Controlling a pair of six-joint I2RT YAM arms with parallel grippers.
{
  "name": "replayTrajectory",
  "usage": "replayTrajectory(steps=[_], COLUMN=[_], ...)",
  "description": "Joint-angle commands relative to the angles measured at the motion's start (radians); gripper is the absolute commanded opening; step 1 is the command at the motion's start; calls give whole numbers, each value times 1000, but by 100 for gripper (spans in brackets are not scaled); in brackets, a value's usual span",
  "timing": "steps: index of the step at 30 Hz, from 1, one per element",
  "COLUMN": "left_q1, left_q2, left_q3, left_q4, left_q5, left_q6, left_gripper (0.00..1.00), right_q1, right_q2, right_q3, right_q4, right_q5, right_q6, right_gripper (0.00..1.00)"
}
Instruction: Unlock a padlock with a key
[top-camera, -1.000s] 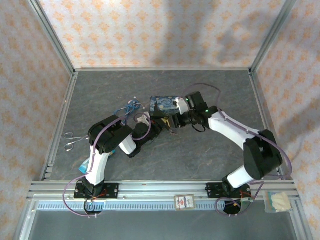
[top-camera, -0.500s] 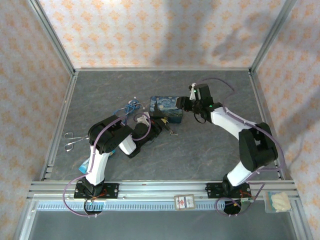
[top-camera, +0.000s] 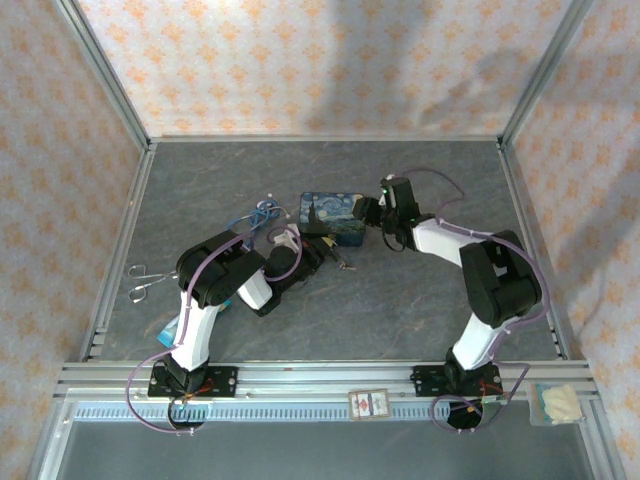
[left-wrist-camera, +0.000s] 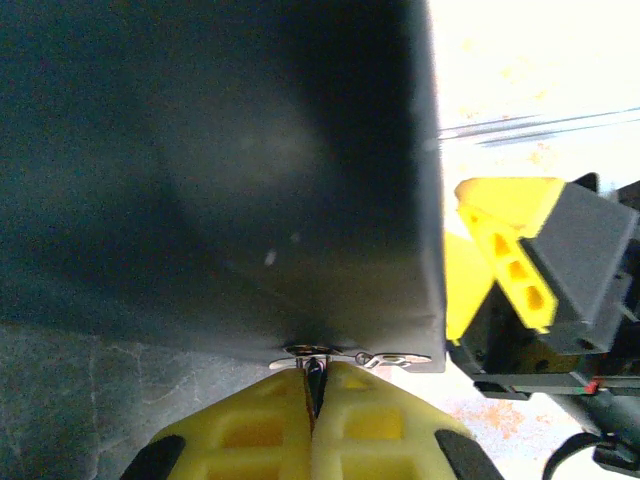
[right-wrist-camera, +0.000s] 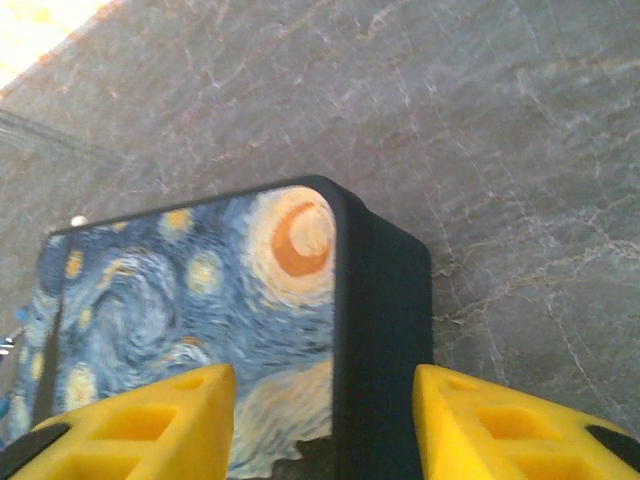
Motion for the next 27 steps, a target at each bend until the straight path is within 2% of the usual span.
replayTrajectory(steps=[1, 12, 20, 27], left_q1=[10, 10, 10, 14], left_q2=[24, 64, 56, 68], left_q3=[-11, -89, -119, -109], left_q4=[54, 202, 242, 261], left_q5=[-16, -168, -248, -231], left_q6=[-7, -132, -161, -157], left_gripper=[0, 0, 0, 0], right_q1=[2, 2, 3, 13], right_q2=[16, -56, -88, -71], right_q3=[-28, -198, -246, -241], right_q4=[65, 189, 206, 221], right_q5=[16, 109, 148, 136], right_q6=[42, 197, 230, 235], right_gripper=[49, 46, 44, 44])
